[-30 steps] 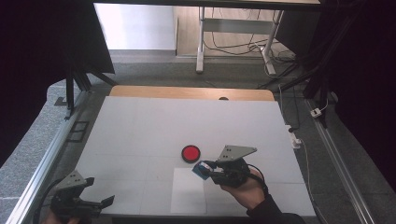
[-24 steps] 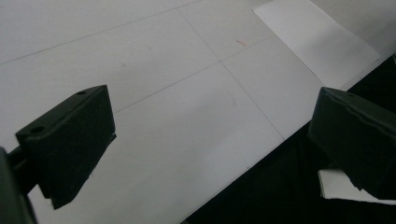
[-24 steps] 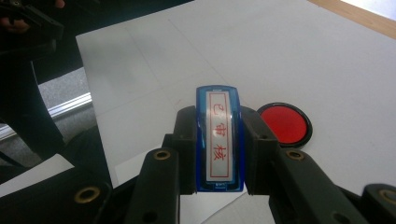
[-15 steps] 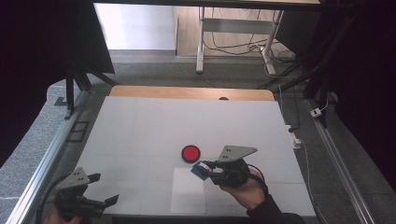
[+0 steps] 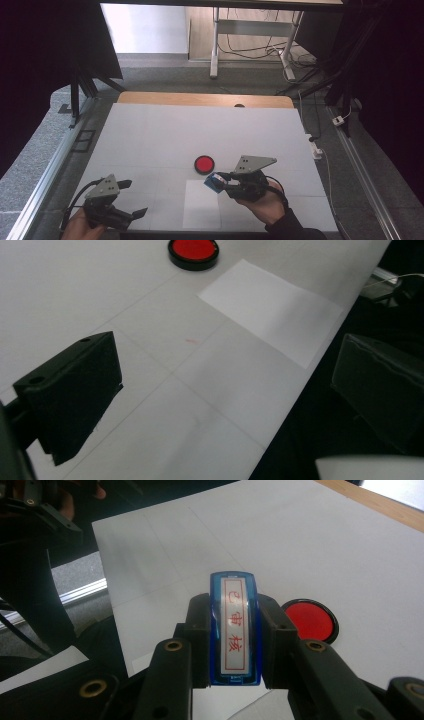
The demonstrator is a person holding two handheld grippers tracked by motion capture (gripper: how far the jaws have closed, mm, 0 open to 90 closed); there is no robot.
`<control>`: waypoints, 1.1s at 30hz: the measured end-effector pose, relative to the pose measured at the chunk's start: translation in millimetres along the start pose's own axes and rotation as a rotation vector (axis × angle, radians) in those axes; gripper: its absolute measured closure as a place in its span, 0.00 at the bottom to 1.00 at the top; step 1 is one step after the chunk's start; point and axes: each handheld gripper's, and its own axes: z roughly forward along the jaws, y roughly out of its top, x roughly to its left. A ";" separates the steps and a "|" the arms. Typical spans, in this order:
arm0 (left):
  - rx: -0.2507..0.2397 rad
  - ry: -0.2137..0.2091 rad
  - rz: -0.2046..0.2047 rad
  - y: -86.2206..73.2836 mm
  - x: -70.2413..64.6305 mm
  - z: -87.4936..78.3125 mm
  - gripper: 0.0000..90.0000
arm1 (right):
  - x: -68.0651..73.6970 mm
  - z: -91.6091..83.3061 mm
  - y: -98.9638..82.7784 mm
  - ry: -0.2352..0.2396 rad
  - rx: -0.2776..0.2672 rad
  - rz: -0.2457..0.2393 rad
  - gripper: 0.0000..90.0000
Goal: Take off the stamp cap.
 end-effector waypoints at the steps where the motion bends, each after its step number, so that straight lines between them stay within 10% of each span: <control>1: 0.000 0.000 0.000 0.0 0.0 0.0 0.00 | 0.0 0.0 0.0 0.000 0.000 0.000 0.79; 33: -0.022 -0.225 0.164 60.4 1.9 53.5 0.00 | 2.4 5.4 8.9 0.061 0.007 -0.048 0.79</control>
